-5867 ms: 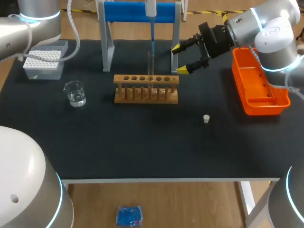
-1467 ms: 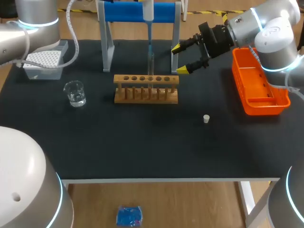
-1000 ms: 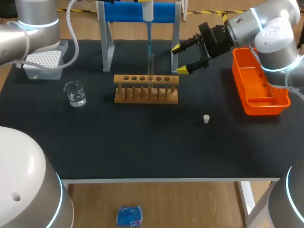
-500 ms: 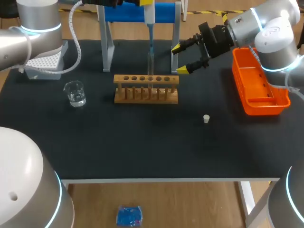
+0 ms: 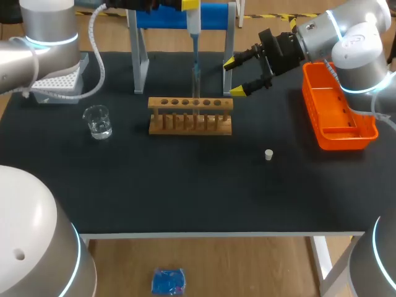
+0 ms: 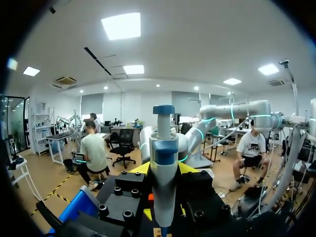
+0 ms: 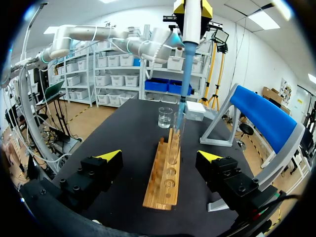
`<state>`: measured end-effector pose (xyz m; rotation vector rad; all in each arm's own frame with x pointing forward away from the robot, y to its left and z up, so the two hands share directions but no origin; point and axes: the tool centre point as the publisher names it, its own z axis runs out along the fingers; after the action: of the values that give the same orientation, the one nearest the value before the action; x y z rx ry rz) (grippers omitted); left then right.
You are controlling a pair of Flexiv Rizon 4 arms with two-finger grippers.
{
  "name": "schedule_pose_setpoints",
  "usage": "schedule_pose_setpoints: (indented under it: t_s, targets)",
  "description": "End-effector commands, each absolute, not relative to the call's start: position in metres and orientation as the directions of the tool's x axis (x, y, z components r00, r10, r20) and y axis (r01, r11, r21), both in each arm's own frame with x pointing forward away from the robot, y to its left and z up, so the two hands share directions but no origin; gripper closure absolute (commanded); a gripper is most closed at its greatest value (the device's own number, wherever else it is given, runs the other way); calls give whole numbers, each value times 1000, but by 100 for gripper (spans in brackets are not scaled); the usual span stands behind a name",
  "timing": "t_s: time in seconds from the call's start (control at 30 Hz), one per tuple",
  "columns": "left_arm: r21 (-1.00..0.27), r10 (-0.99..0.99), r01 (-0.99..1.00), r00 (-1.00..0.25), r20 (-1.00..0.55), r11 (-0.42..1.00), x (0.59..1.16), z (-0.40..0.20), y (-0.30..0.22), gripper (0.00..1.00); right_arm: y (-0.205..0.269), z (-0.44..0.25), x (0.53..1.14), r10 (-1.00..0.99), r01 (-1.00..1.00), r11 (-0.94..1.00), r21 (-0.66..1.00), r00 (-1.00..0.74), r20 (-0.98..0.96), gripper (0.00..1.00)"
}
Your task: Invert the test tube, pick up the pipette, mount the tip to pipette, aspirate from beaker and dispense into the tube, eject the tip, return the pipette, and cap with the stopper.
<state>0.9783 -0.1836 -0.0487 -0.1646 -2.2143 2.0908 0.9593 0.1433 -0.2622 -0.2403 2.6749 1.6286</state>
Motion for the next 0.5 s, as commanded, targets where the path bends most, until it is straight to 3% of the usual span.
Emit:
schedule_pose_setpoints:
  t_s: [0.03,0.5]
  targets:
    - [-998,136,21,-991,-13,55,976,-50,-186,100,143,-261,960,-133,-130,453,882,-988,-77,0]
    - [-998,134,24,-991,-16,59,977,-54,-187,100,143,-261,960,-133,-130,453,882,-988,-77,0]
